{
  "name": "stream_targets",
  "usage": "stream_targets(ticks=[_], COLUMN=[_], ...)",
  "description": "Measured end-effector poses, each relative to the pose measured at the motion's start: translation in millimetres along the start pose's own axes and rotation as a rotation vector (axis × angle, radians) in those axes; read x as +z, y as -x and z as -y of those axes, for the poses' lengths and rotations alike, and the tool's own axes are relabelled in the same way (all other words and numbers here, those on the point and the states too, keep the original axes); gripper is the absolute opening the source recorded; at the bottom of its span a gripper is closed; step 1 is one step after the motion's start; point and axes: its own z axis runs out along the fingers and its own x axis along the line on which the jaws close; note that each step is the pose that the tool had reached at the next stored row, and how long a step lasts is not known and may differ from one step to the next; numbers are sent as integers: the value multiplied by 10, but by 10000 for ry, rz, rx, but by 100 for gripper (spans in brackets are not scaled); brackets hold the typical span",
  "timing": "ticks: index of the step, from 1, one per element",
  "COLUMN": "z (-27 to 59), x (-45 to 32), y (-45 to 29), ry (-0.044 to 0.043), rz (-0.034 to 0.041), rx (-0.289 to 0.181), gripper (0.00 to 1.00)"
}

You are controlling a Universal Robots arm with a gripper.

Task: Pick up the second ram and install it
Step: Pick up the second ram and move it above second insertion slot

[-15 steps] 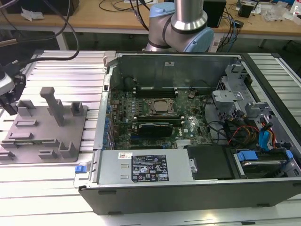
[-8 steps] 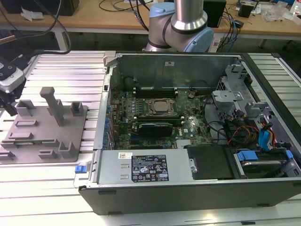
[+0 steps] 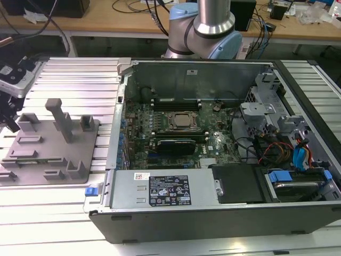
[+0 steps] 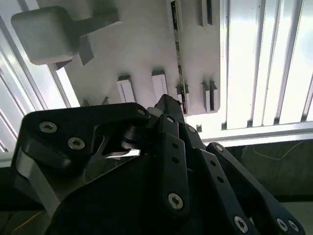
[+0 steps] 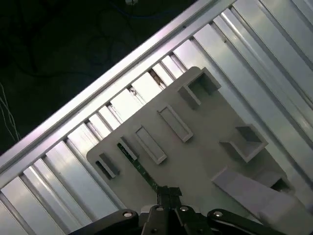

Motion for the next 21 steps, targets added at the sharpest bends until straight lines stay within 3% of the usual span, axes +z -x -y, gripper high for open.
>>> stream_targets(ticks=[2, 4, 11, 14, 16, 17, 21], z=[0, 1, 2, 2, 3, 3, 6], x=[6, 15, 29, 45, 56, 59, 117], y=[0, 0, -1, -1, -1, -2, -4], ry=[17, 44, 84, 124, 141, 147, 145], rz=[-33, -83, -160, -239, -270, -282, -282], rx=[-724, -1834, -3533, -5291, -6009, -6256, -6256], gripper=[8, 8, 8, 8, 8, 8, 8])
